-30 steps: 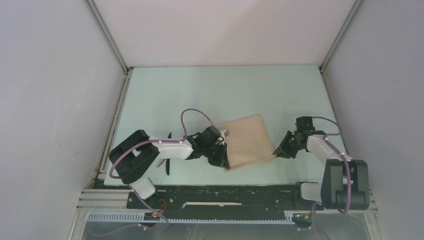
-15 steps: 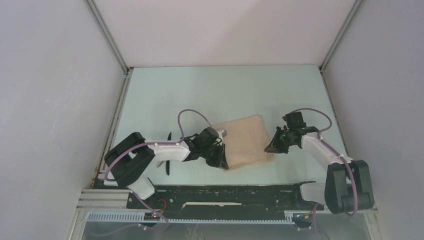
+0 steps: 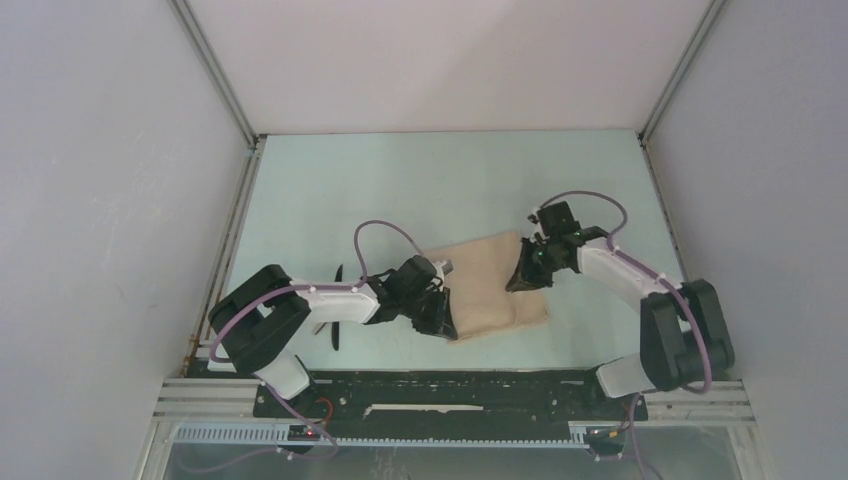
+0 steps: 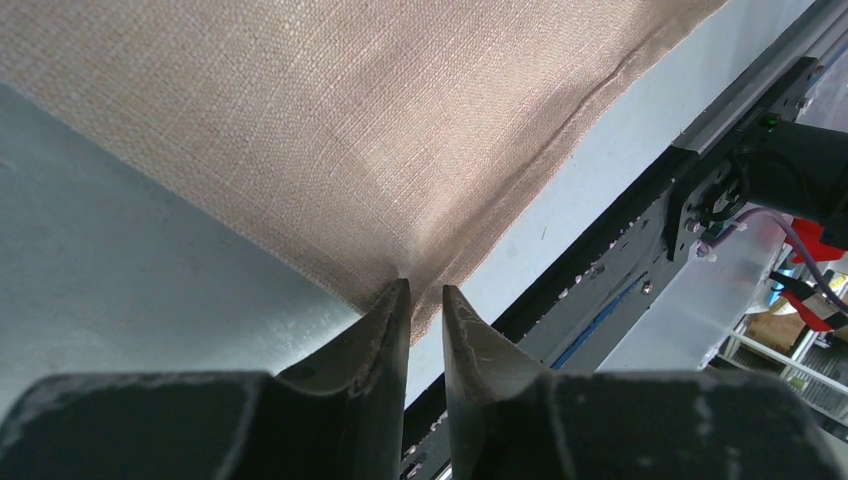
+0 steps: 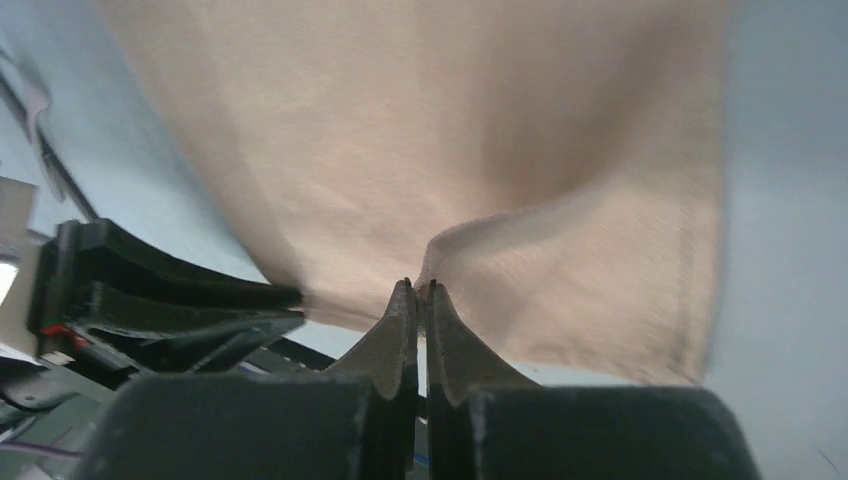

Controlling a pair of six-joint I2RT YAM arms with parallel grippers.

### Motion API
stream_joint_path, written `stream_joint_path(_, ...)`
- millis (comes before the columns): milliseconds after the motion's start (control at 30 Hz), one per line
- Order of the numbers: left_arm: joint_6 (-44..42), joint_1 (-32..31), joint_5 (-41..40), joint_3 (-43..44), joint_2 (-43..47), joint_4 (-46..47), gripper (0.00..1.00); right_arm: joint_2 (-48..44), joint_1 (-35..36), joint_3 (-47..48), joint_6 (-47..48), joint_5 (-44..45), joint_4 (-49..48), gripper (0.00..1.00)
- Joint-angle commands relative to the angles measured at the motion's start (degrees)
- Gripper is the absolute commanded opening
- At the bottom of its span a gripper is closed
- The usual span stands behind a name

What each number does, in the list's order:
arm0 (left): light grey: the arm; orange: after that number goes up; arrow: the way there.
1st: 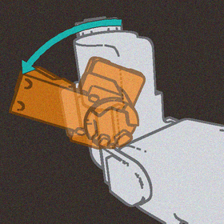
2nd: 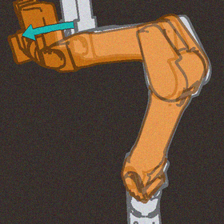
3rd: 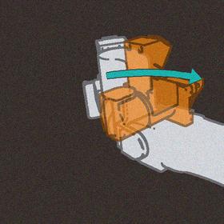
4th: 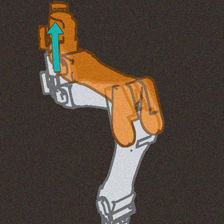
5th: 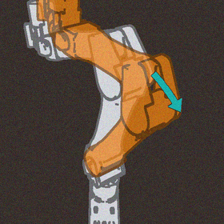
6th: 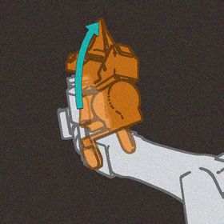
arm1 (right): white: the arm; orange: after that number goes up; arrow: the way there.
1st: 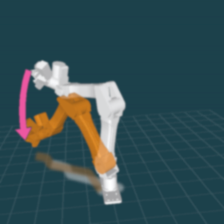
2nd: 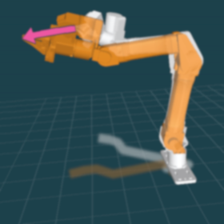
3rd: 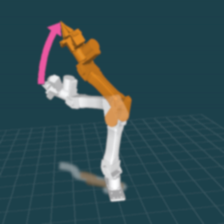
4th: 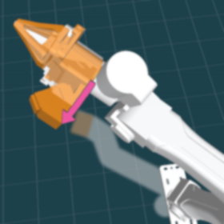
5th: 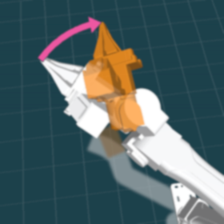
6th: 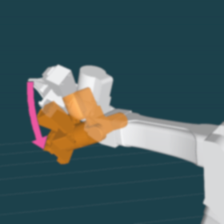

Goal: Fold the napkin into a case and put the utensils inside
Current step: Pick up the top corner of the square-folded napkin from the center of the board, then fold the top corner of the square-folded napkin at the center of the board.

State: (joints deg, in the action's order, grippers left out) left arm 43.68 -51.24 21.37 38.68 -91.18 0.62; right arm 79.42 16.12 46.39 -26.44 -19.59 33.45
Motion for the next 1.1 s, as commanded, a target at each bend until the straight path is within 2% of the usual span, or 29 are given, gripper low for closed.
stream_joint_path(0, 1.0, -0.4, -0.5, -0.1, 0.9, 1.8, 0.28, 7.9, 6.0, 7.0, 1.3, -4.8, -6.1, 0.00)
stream_joint_path(167, 1.4, -0.3, -6.9, -3.1, 9.7, 0.8, 0.51, 21.6, 11.6, 16.8, -0.2, -9.6, -10.3, 0.00)
stream_joint_path(300, 0.6, 0.2, -15.0, -6.0, 19.7, -3.5, 0.61, 29.0, 14.8, 24.0, -0.6, -10.5, -10.9, 0.00)
stream_joint_path(533, 2.7, 5.9, -25.3, -11.7, 36.0, -12.9, 0.68, 35.4, 15.7, 30.1, -3.9, -12.5, -15.0, 0.00)
stream_joint_path(667, 3.3, 9.2, -27.3, -13.7, 41.6, -16.3, 0.69, 38.0, 15.7, 32.5, -5.3, -12.1, -15.8, 0.00)
stream_joint_path(1067, 3.7, 10.0, -26.5, -14.9, 42.4, -16.8, 0.70, 41.7, 15.7, 38.2, -6.5, -9.2, -14.5, 0.00)
